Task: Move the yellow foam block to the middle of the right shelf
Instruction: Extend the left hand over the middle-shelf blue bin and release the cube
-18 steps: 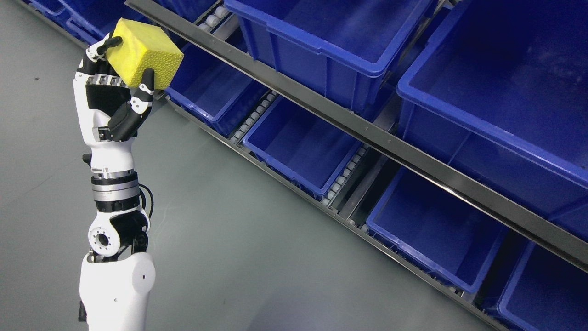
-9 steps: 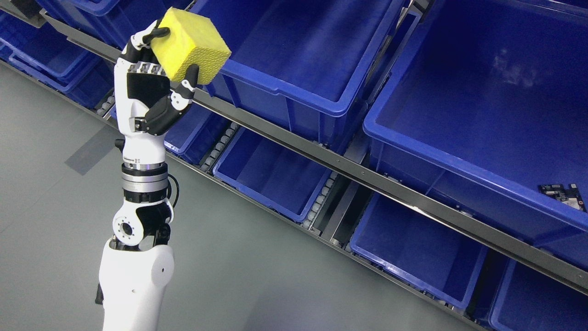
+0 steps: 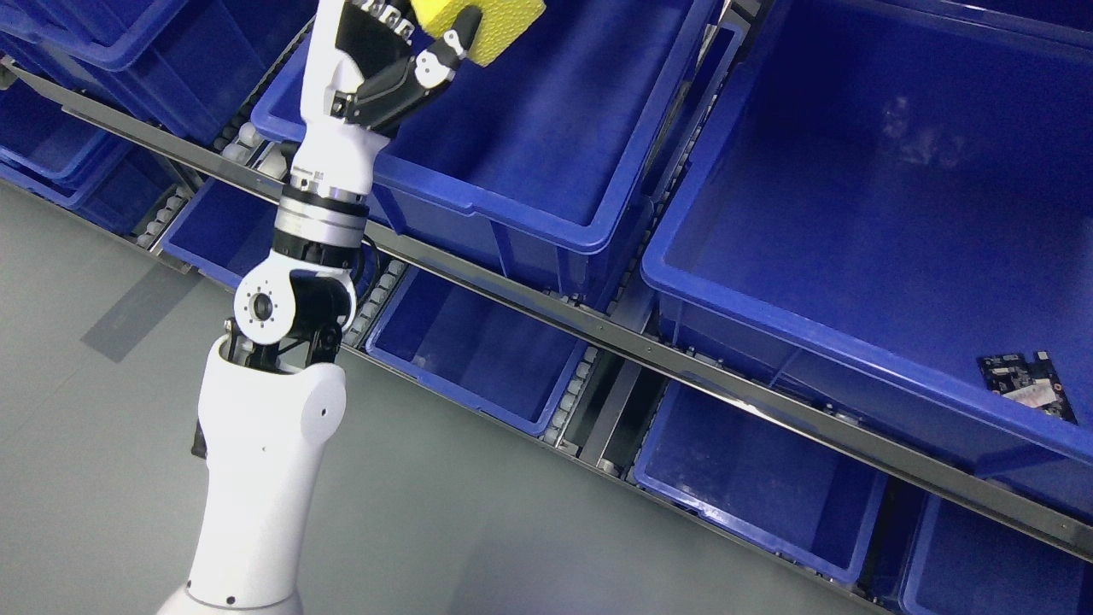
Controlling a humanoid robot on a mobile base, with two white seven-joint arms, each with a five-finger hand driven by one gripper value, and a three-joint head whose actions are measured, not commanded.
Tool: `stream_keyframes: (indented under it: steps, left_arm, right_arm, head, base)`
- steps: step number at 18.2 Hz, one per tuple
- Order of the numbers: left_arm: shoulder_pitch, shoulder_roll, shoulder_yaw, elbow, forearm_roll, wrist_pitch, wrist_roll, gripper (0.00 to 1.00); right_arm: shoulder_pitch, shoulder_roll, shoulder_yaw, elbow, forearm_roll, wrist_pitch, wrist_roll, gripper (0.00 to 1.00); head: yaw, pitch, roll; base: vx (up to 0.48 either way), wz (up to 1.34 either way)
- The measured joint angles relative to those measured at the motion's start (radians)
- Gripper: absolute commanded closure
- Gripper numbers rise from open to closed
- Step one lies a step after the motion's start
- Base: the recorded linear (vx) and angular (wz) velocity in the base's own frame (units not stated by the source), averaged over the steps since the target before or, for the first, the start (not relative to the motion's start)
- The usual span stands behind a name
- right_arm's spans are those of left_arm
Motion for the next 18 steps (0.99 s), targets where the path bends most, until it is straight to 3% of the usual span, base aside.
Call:
stream_keyframes:
  steps: [4, 9, 11, 13, 14, 15, 18]
  left_arm:
    - [-0.122, 0.000, -0.013, 0.055, -0.039, 0.248, 0.120, 0.70]
    - [-0.245, 0.000, -0.030, 0.178, -0.060, 0.329, 0.161, 0.67]
    - [-0.274, 0.000, -0.035, 0.227, -0.064, 0.338, 0.162, 0.52]
    - [-0.299, 0.000, -0.043, 0.280, -0.069, 0.343, 0.163, 0.12]
    - [-0.308, 0.000, -0.049, 0.301, -0.073, 0.345, 0.164, 0.04]
    - [-0.316, 0.000, -0.057, 0.322, -0.079, 0.345, 0.163, 0.00]
    - [-0.334, 0.000, -0.077, 0.366, -0.096, 0.349, 0.160, 0.00]
  right_arm:
    - [0.000, 0.000, 0.000, 0.000, 0.000, -0.001, 0.000, 0.00]
    - [0.000, 0.000, 0.000, 0.000, 0.000, -0.005, 0.000, 0.00]
    - [0.000, 0.000, 0.000, 0.000, 0.000, -0.005, 0.000, 0.00]
    - [0.000, 0.000, 0.000, 0.000, 0.000, -0.004, 0.000, 0.00]
    - [0.000, 0.000, 0.000, 0.000, 0.000, -0.002, 0.000, 0.00]
    - [0.000, 0.000, 0.000, 0.000, 0.000, -0.001, 0.000, 0.00]
    - [0.000, 0.000, 0.000, 0.000, 0.000, 0.000, 0.000, 0.00]
  head:
    - [0.0000, 0.000, 0.000]
    - [0.0000, 0.000, 0.000]
    - [0.0000, 0.000, 0.000]
    - [0.0000, 0.000, 0.000]
    - [0.0000, 0.000, 0.000]
    - [0.0000, 0.000, 0.000]
    - [0.0000, 0.000, 0.000]
  base:
    - [0.049, -0.07]
    - [0.028, -0.03]
    - [0.000, 0.00]
    - [0.000, 0.00]
    - [0.000, 0.00]
    - [0.000, 0.00]
    - [0.000, 0.00]
